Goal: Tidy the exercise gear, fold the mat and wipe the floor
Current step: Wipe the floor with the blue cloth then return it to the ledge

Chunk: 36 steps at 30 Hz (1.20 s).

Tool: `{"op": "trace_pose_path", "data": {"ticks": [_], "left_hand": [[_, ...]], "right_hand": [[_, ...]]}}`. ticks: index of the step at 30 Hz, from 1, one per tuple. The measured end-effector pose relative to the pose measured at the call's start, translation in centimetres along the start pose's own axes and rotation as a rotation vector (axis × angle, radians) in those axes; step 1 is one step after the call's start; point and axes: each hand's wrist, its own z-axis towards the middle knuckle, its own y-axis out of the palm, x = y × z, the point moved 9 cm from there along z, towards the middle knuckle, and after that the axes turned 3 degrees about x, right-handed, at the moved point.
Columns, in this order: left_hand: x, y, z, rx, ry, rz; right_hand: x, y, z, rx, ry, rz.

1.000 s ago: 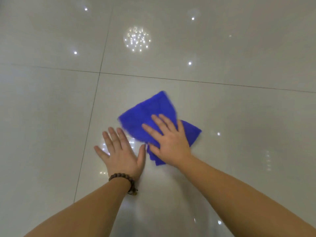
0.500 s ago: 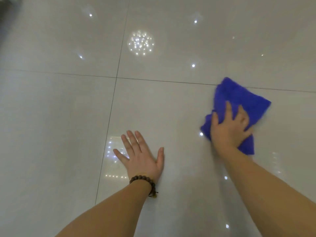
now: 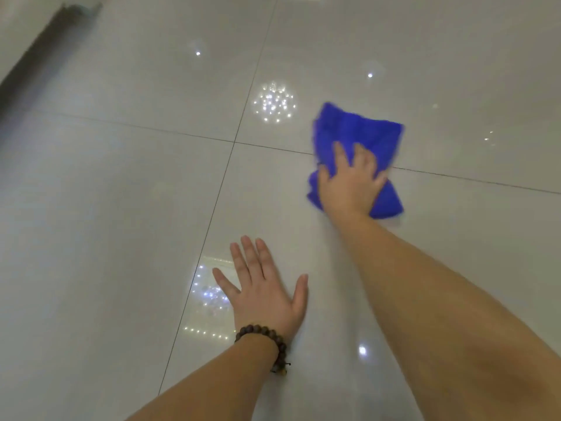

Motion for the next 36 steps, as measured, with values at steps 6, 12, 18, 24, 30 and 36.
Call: {"op": "trace_pose_path", "data": {"ticks": [6,12,18,24,30,36], "left_hand": [[0.2,-0.9,0.0,-0.039,-0.019,0.022],[-0.1,0.3,-0.1,0.003,-0.001,0.059],[-0.1,0.1,-0.3,0.007,-0.003,0.064],[-0.2,0.0,-0.6,0.040,0.008,0.055],[-0.2,0.0,-0.6,0.041,0.025,0.046],[-0.2,-0.2,-0.6,-0.039,0.106,0.039]], "right_hand": [[-11.8,2.5,-6.9,-0.197,-0.766,0.017],[20.9,-4.2,-3.4,0.086,0.491,0.009],[6.9,-1.1,-15.7,0.094,-0.205,-0.060],[17.6,-3.6,-18.7,0.094,-0.156,-0.090],[21.3,-4.6,-23.5,0.185,0.581,0.017],[11.0,-1.8,-29.6,0.023,-0.306,-0.077]]}}
